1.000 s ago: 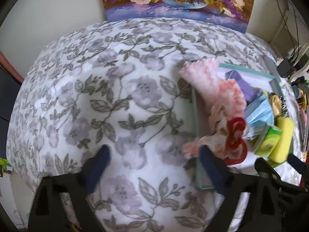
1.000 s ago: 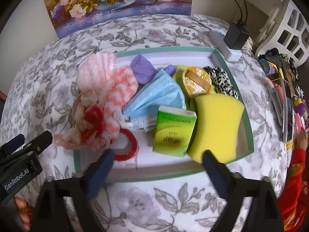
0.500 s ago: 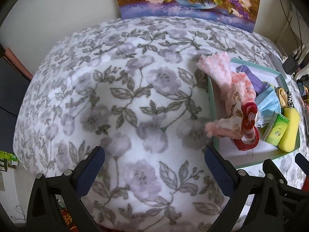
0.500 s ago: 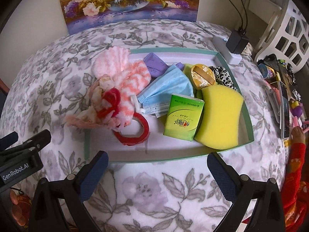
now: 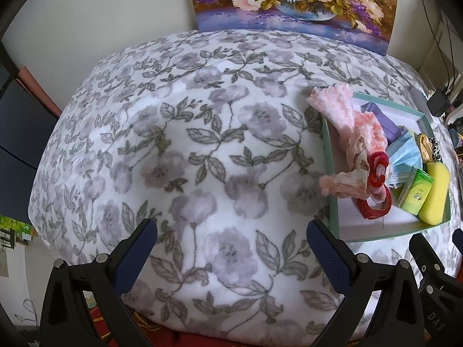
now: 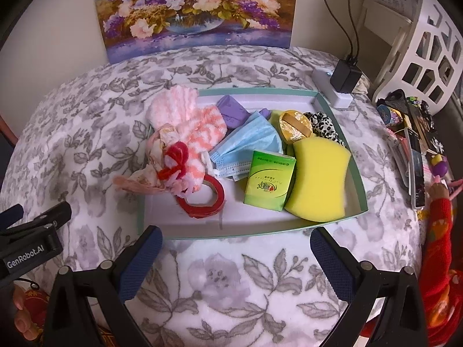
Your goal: Organize soft objects
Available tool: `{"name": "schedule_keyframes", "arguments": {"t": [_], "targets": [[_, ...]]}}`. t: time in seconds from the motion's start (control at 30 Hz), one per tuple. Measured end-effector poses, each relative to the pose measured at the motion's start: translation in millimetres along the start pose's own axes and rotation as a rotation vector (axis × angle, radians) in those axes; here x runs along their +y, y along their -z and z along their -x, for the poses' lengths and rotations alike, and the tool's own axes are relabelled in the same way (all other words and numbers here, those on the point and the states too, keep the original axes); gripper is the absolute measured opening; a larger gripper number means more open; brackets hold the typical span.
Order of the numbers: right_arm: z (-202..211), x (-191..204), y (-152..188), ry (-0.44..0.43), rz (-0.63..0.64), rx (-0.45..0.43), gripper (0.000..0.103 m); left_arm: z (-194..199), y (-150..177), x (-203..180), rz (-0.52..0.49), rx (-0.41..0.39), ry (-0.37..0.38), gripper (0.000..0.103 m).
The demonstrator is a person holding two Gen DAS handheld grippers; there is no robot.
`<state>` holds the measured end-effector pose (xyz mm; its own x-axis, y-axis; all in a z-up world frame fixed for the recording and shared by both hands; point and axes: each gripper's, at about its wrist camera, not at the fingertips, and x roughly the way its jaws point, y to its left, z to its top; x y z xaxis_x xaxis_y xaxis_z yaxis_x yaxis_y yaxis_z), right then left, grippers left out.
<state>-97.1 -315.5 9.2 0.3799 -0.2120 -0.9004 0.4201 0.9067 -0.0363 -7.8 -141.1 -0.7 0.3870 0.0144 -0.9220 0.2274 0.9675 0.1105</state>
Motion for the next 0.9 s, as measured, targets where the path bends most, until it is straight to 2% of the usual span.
{"name": "schedule_keyframes", "arguments": {"t": [0.27,0.9], "targets": [[0.8,-1.6,-1.1,0.007,-0.007,-0.013,0.103,-1.1,-0.3,-4.5,-0.028,0.006,-0.061,0.103],[-6.6,-4.8,-3.7,0.029,-0.003,-0.007,0.103,-6.8,-2.5,-9.0,-0.071,0.008,-0.082,0.103]]}}
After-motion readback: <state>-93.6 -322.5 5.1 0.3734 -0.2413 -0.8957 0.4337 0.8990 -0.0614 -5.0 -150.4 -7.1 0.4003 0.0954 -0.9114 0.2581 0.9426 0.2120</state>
